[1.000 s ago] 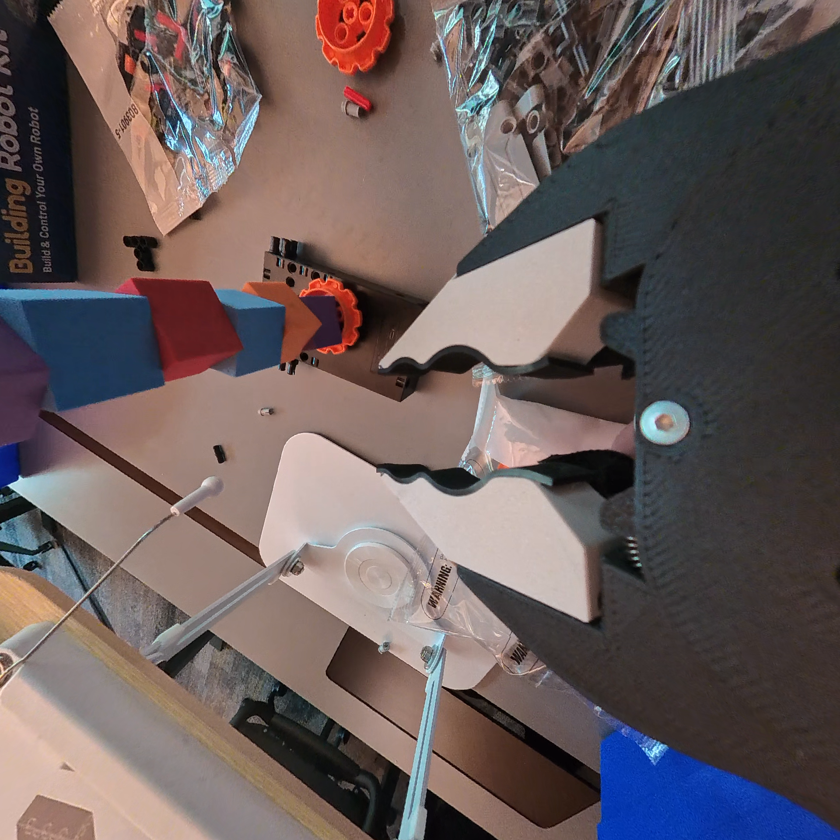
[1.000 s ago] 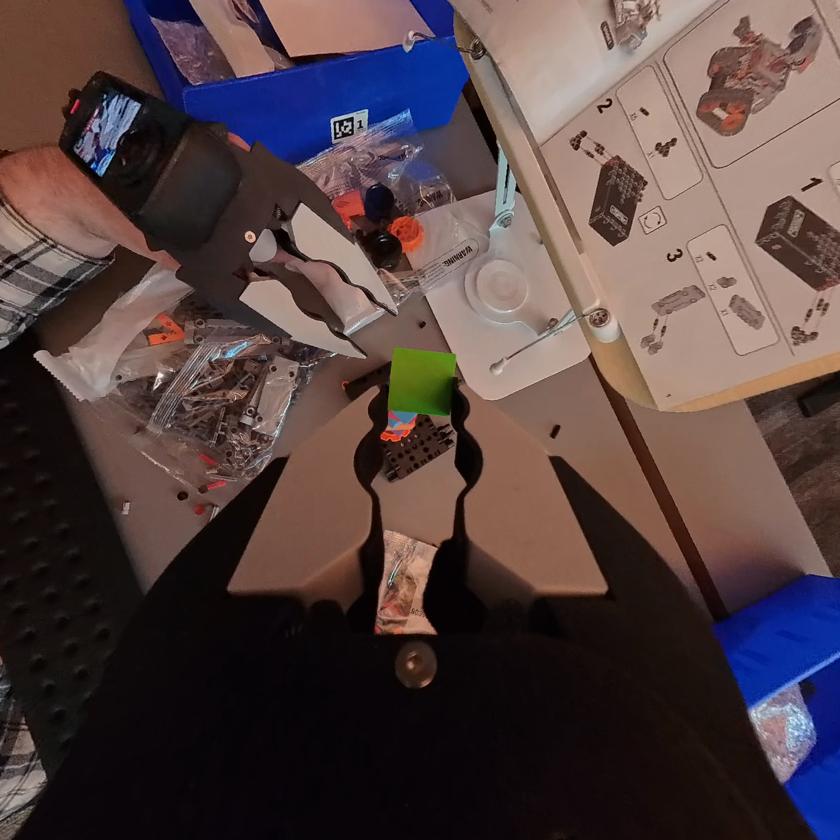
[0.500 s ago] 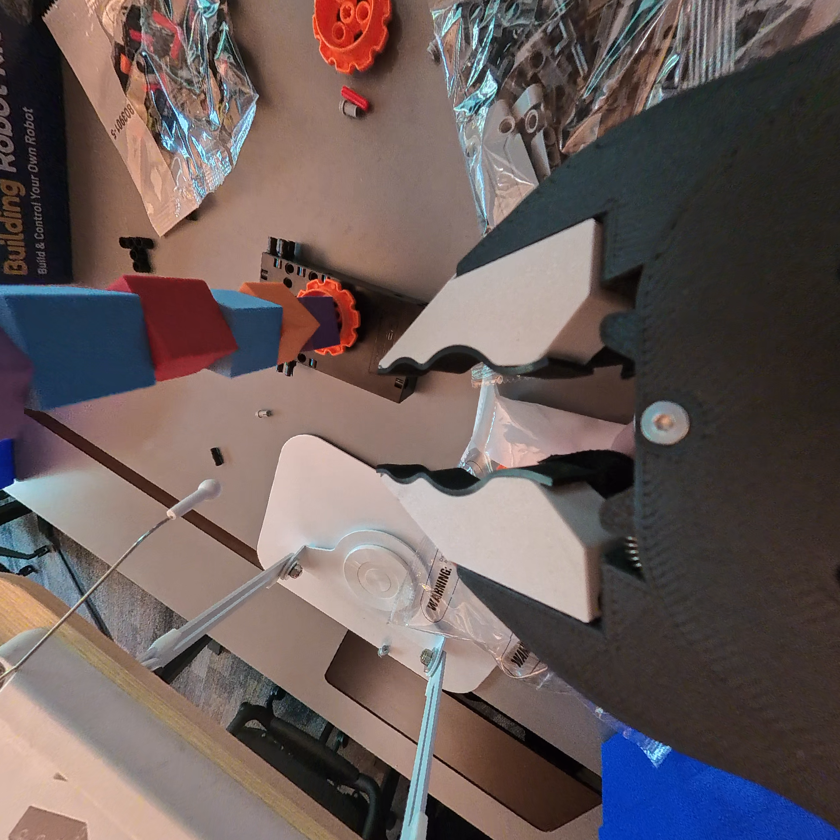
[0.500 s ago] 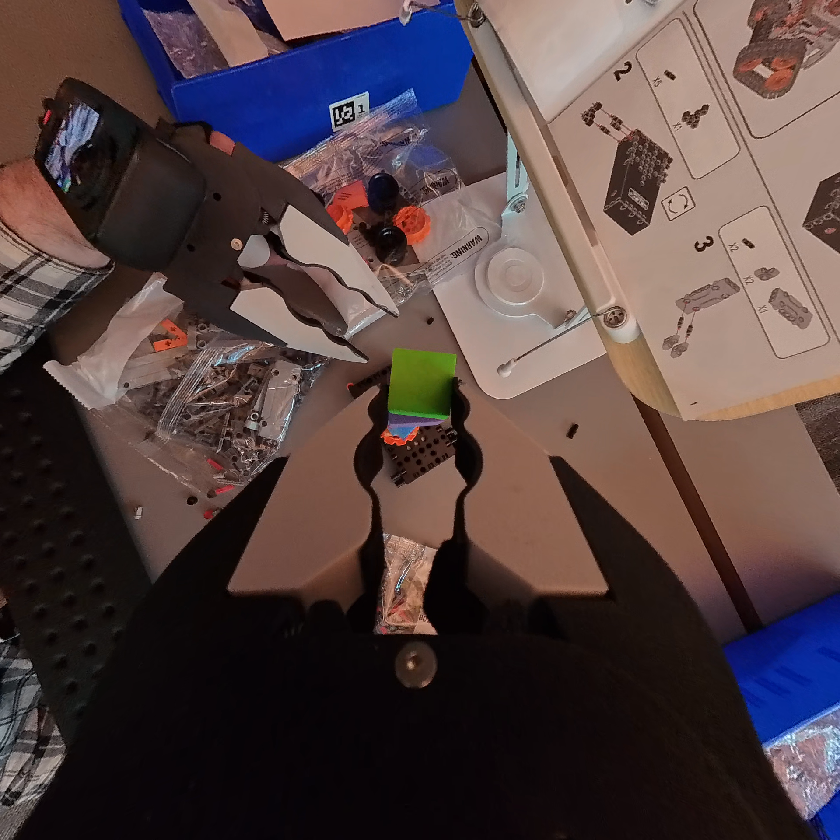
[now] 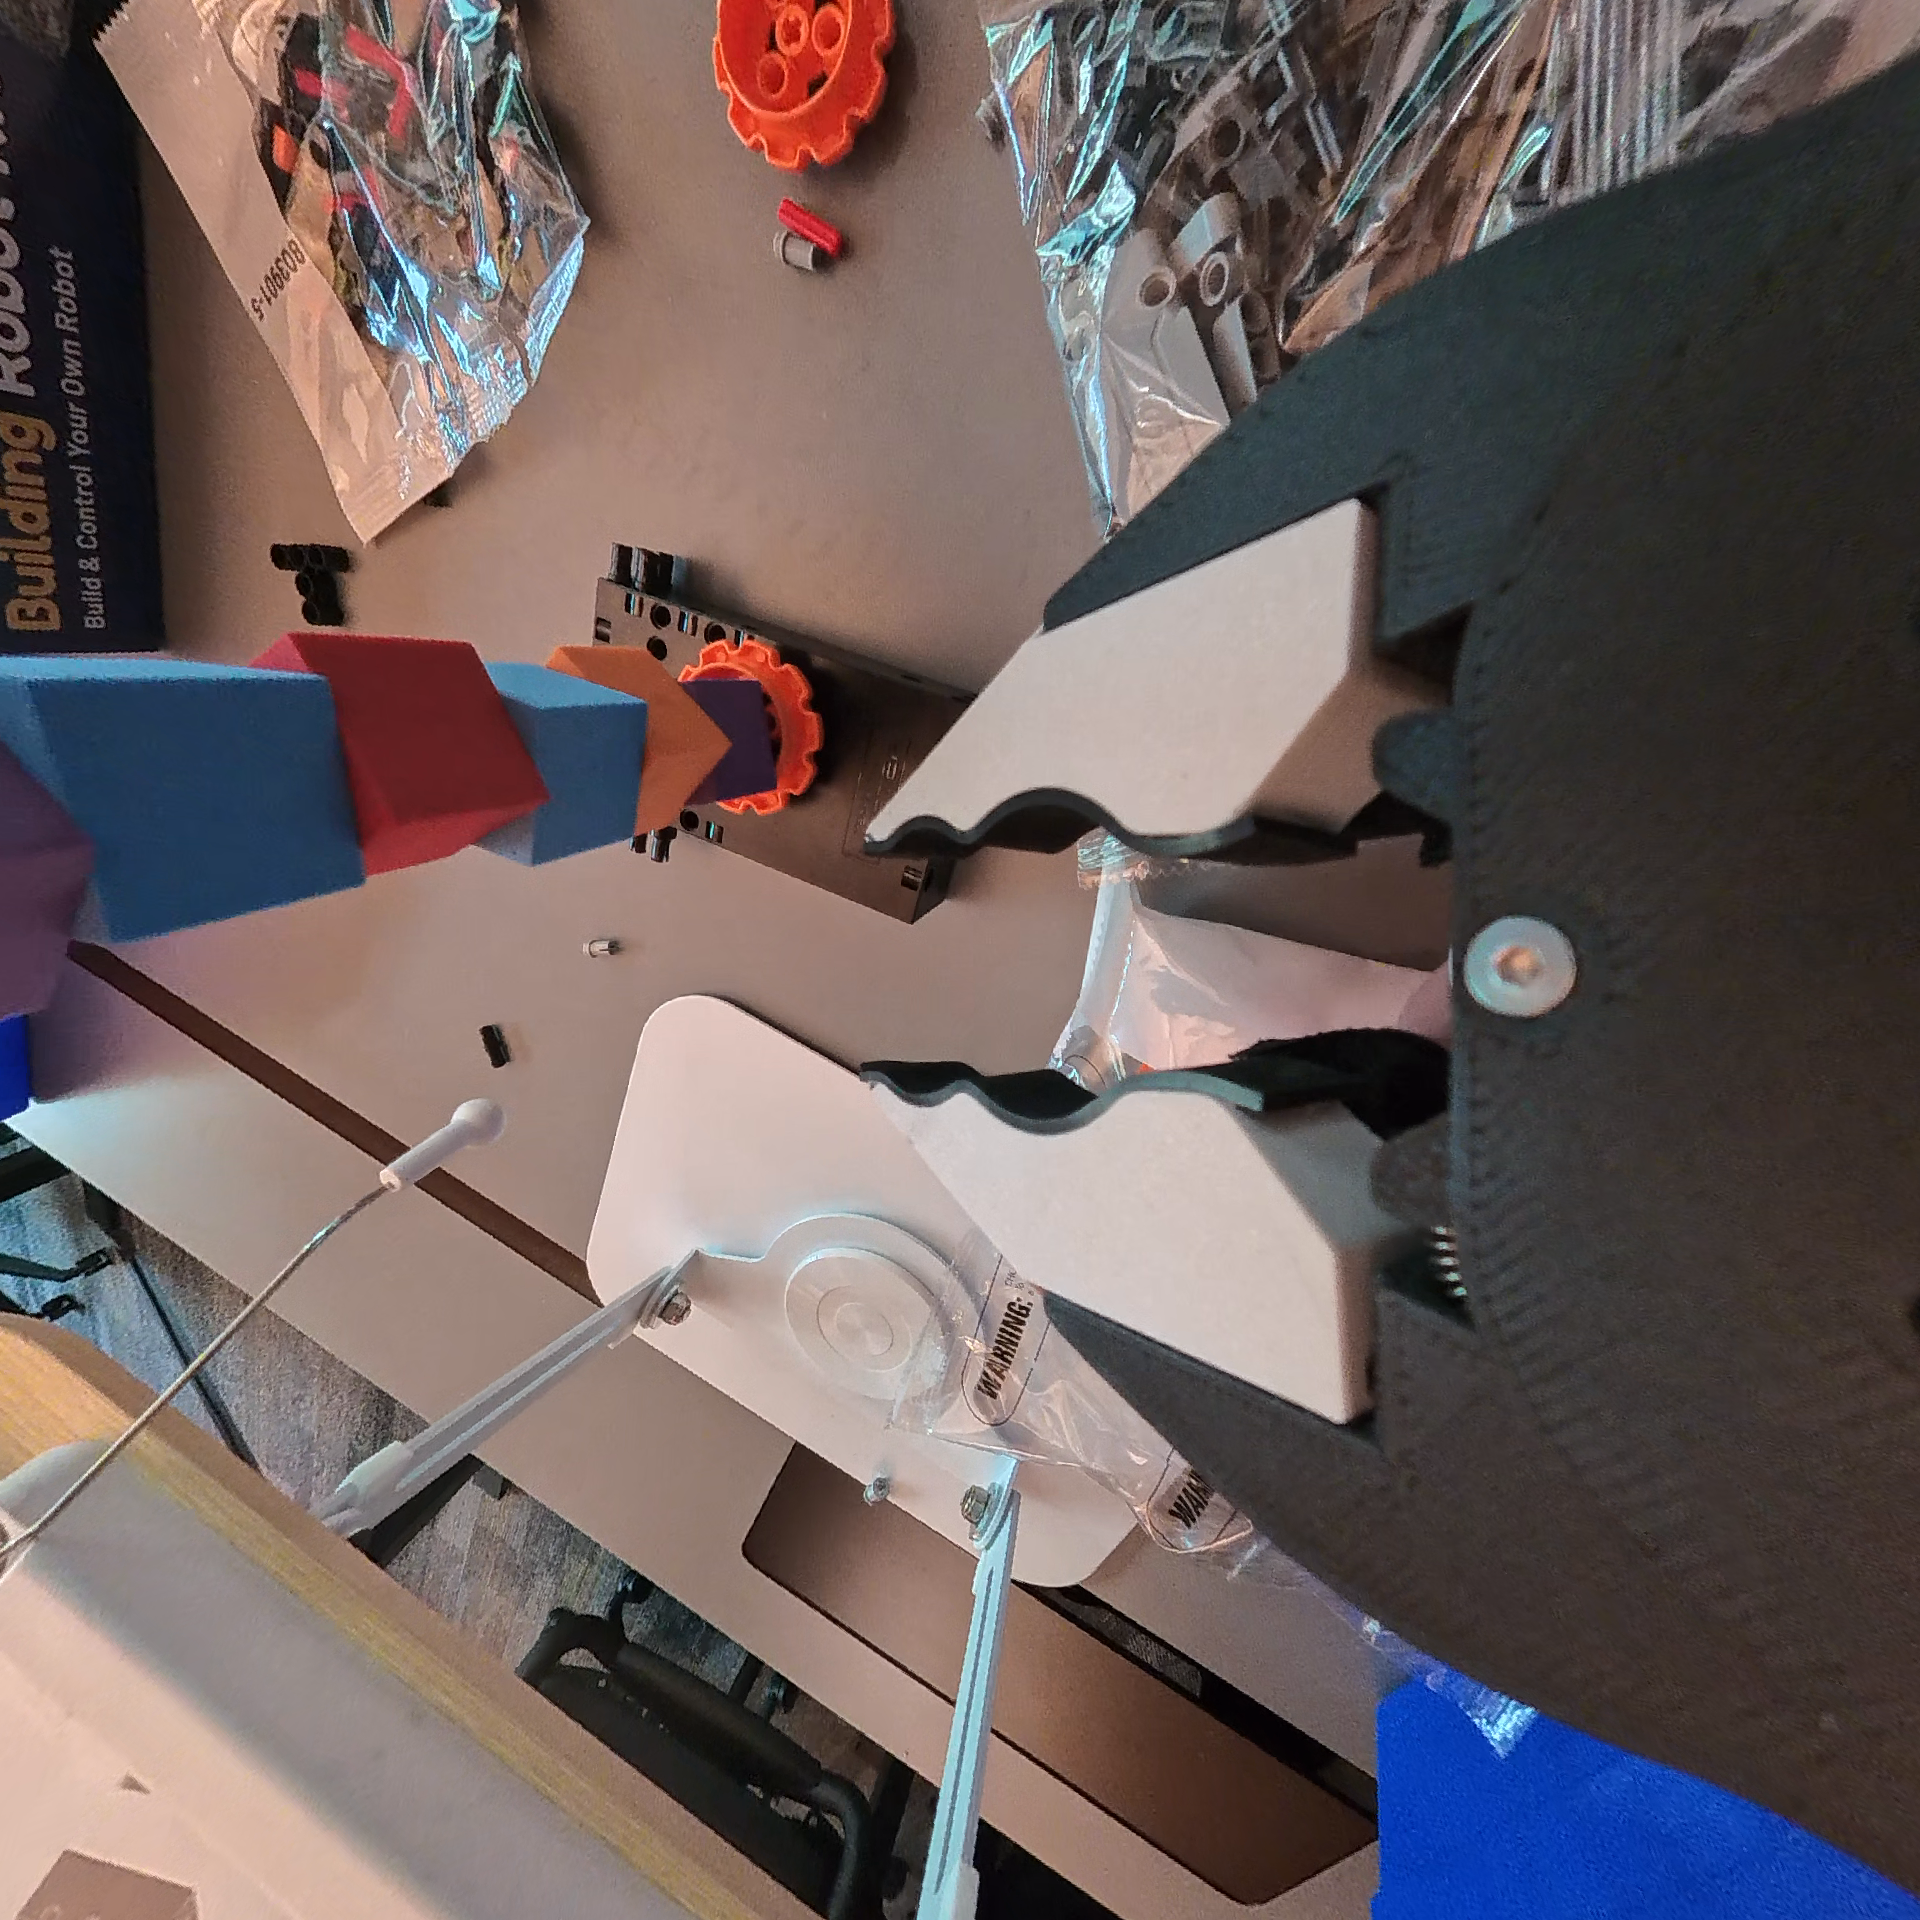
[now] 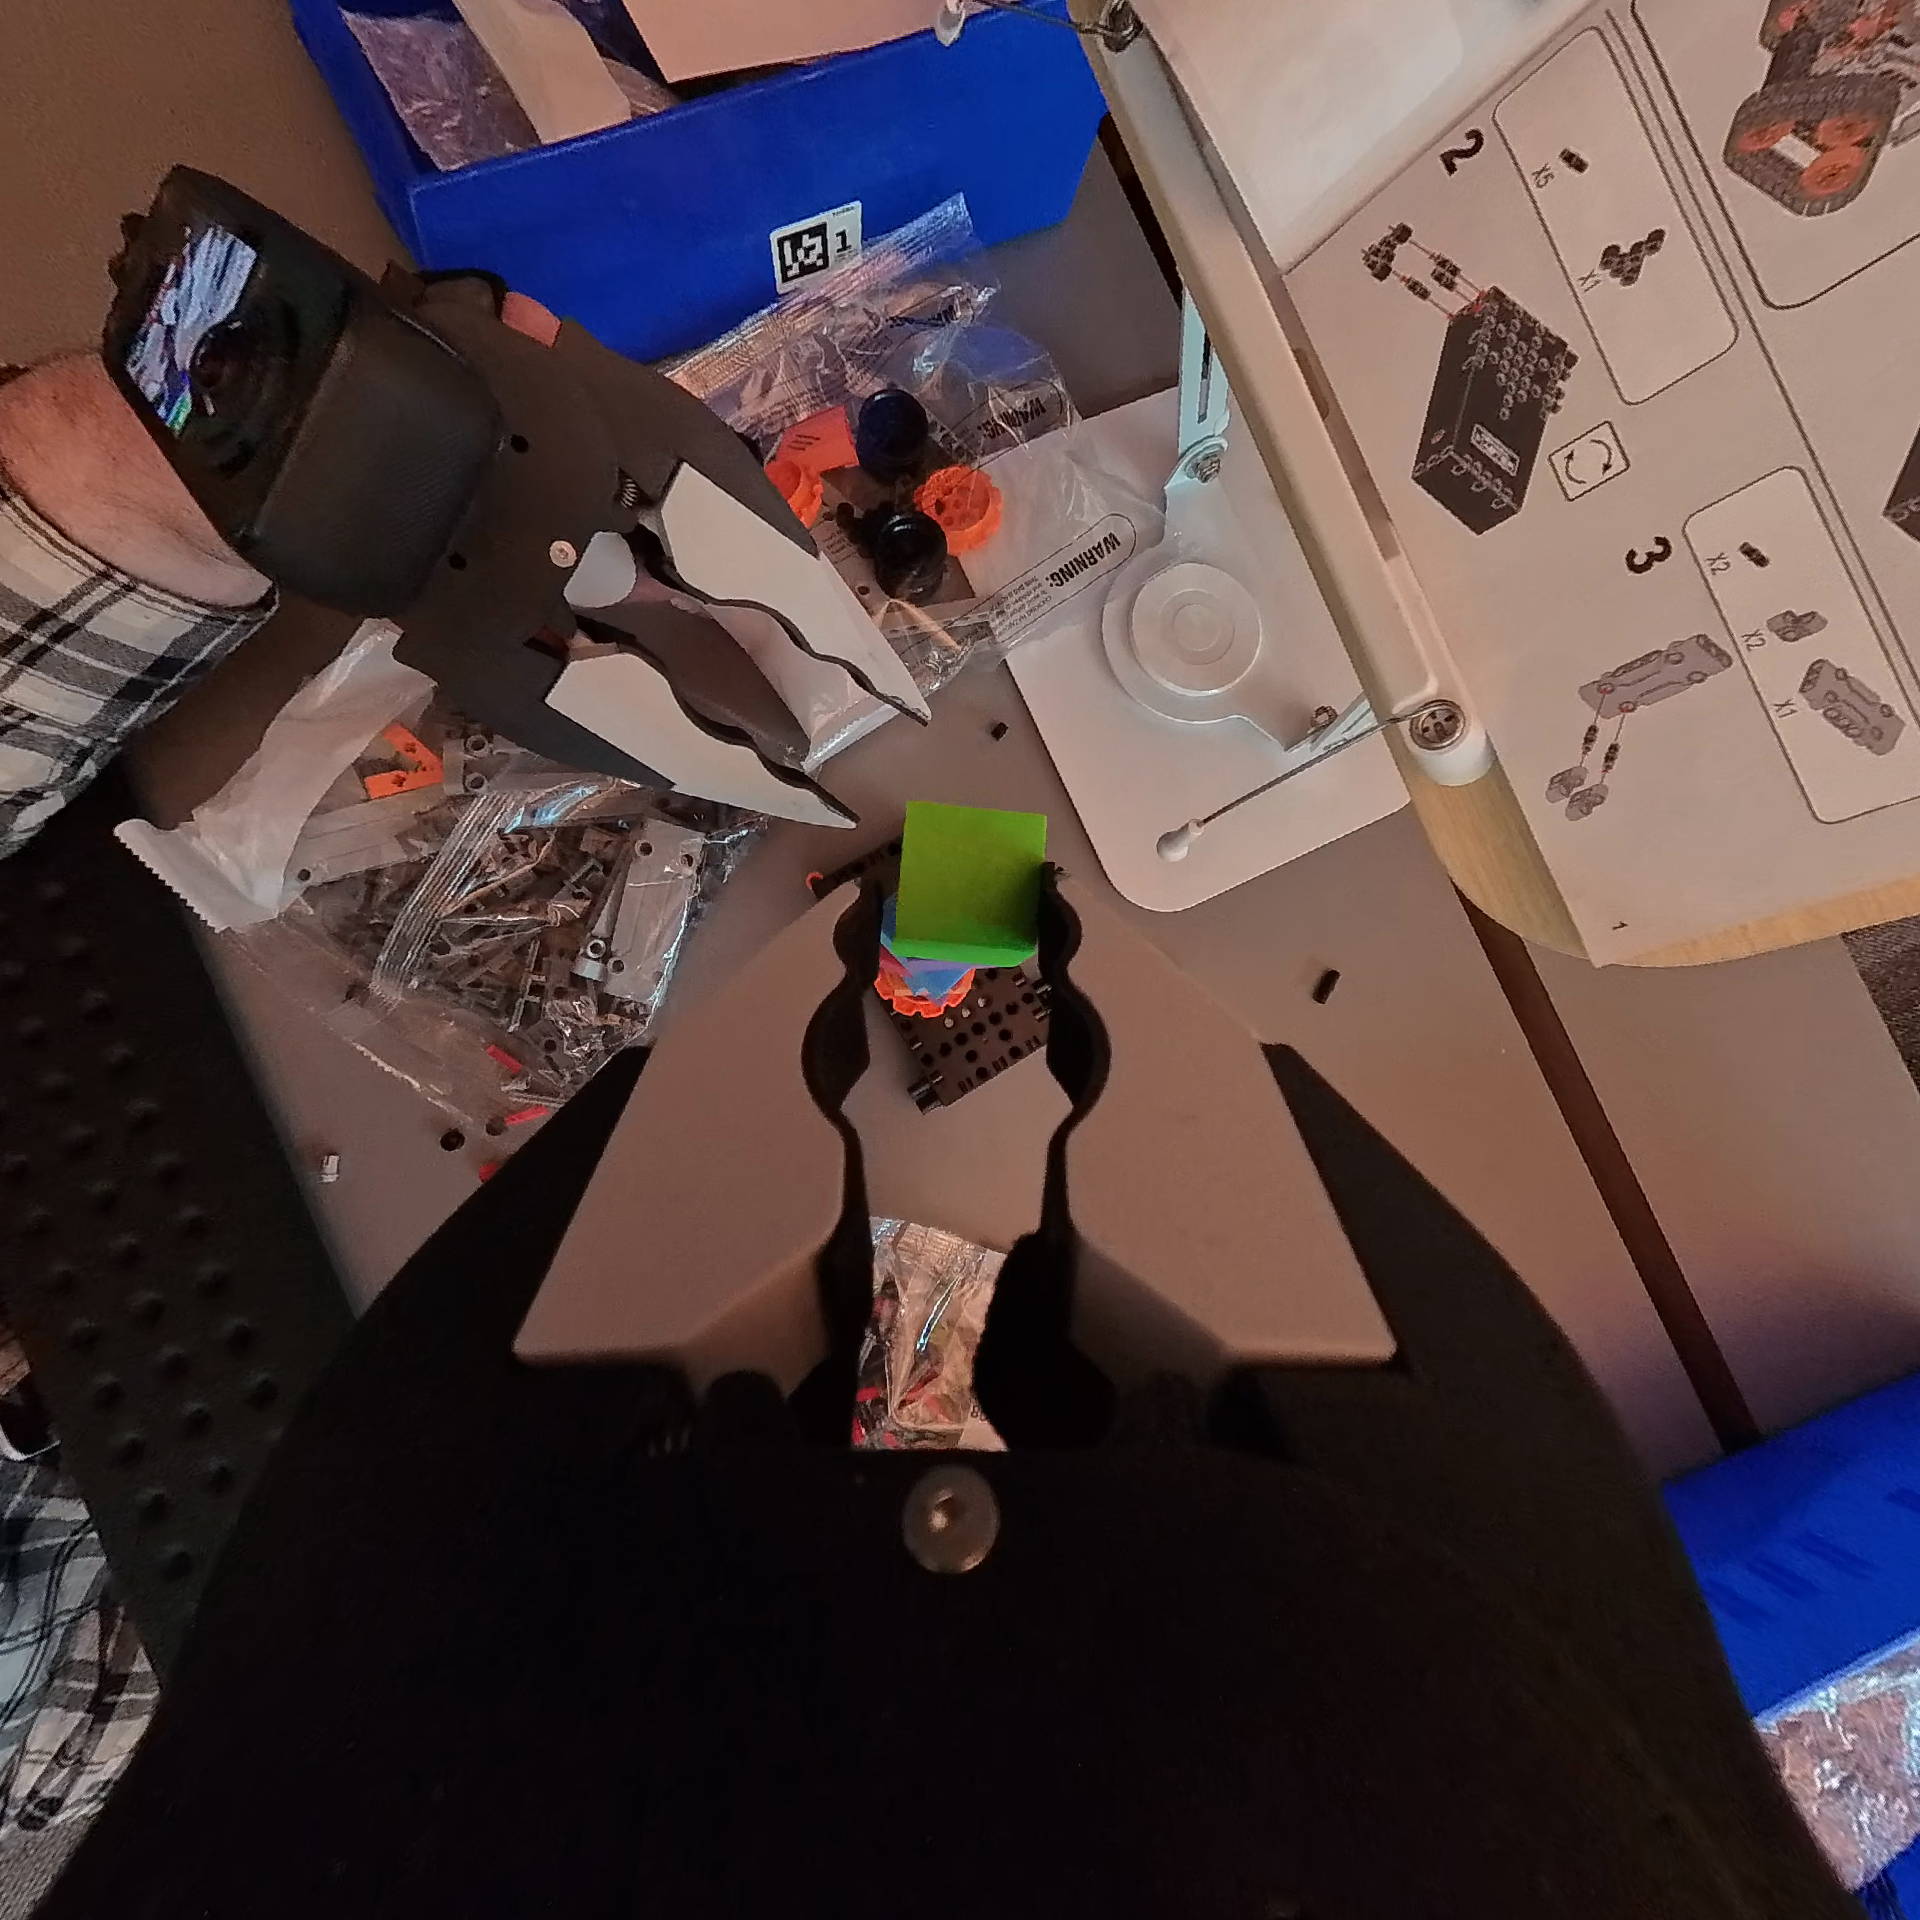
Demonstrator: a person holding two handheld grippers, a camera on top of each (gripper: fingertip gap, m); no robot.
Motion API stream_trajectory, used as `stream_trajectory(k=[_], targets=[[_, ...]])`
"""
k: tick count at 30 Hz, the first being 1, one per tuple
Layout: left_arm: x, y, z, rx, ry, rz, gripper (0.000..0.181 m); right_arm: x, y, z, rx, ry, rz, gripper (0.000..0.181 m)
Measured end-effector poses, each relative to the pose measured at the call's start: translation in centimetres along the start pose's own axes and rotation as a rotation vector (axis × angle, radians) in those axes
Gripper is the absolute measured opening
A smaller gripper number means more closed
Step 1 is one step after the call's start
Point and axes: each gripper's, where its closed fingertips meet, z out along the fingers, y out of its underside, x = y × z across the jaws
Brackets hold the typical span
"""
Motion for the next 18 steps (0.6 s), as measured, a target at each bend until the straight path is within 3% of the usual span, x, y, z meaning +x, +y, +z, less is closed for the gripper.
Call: stream_trajectory(k=[18], targets=[[0.07,-0.03,0.02,0.000,0.001,0.001,0.037,0.19,0.07,-0.07,0.002,0.028,-0.008,0.028]])
